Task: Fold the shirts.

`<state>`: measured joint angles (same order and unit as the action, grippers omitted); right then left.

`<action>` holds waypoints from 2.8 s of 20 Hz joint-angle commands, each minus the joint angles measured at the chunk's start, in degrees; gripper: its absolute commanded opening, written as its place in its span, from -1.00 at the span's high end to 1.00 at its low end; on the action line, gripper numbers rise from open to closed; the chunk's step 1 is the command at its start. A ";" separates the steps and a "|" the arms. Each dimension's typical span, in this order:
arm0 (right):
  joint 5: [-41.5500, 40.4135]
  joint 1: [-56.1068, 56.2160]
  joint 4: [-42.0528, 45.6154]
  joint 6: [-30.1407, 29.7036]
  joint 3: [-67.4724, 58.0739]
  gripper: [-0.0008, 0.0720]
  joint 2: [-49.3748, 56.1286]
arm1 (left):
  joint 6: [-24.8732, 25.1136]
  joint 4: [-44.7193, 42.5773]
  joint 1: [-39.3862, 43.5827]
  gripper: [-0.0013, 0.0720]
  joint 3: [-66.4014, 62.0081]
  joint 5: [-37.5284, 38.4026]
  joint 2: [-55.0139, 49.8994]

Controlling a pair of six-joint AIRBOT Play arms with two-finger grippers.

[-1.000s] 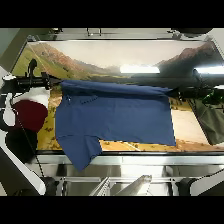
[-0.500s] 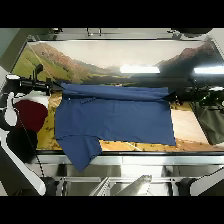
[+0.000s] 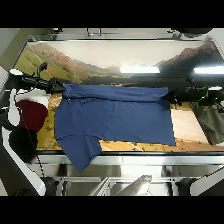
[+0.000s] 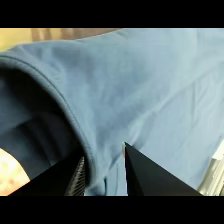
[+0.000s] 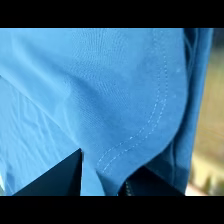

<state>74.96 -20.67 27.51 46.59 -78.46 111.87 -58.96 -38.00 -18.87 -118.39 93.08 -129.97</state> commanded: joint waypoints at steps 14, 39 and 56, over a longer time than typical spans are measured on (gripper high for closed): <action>6.05 -6.73 32.28 14.91 22.25 0.08 -26.38 | -6.73 -1.51 -9.05 0.29 41.68 3.67 35.36; -7.34 -4.96 17.18 4.76 41.38 0.07 -30.67 | -14.12 -18.14 -17.75 0.29 94.90 -14.60 66.88; -5.51 -4.96 16.15 4.20 41.38 0.08 -30.67 | -11.58 -9.97 1.40 0.29 94.84 -27.26 56.83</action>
<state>67.77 -25.67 43.70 50.70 -37.08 81.28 -70.91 -48.38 -19.77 -23.62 68.69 -72.82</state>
